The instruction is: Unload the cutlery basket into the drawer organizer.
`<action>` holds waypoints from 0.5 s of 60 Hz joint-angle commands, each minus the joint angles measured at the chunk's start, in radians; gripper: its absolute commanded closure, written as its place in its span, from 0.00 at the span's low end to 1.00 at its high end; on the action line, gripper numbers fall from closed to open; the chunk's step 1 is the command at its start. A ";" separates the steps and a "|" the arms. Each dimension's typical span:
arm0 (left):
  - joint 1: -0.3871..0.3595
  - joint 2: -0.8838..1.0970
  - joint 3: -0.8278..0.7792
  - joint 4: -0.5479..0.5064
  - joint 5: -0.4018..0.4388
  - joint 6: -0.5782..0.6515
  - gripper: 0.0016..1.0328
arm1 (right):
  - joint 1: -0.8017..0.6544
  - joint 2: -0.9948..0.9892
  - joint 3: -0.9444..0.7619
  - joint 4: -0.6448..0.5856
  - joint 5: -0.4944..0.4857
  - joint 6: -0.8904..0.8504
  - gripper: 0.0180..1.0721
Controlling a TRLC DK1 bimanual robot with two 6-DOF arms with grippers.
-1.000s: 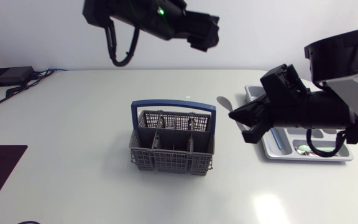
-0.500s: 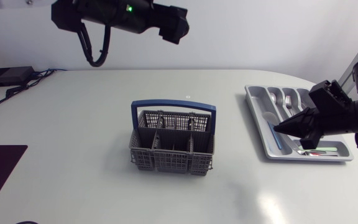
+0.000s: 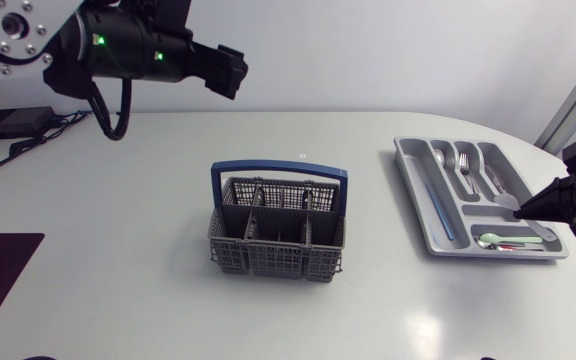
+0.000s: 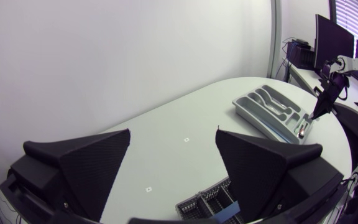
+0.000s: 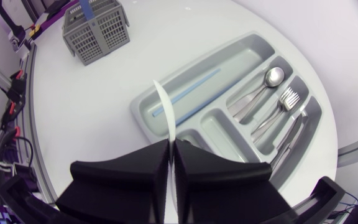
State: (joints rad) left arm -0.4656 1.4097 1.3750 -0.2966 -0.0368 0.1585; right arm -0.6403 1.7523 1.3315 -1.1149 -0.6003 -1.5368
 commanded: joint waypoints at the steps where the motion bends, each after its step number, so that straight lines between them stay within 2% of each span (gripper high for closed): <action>1: 0.008 -0.026 -0.056 0.030 -0.012 0.027 0.07 | -0.030 0.099 0.087 -0.057 0.037 -0.134 0.94; 7: 0.010 -0.029 -0.070 0.034 -0.017 0.032 0.07 | -0.050 0.177 0.173 -0.077 0.071 -0.180 0.93; 16: 0.007 -0.035 -0.090 0.045 -0.026 0.032 0.07 | -0.045 0.223 0.222 -0.097 0.132 -0.261 0.83; 30: -0.044 -0.035 -0.113 0.063 -0.066 0.029 0.07 | -0.015 0.289 0.256 -0.079 0.211 -0.338 0.83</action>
State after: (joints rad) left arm -0.4900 1.3922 1.2922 -0.2440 -0.0887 0.1802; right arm -0.6704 1.9965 1.5681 -1.1820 -0.4122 -1.8130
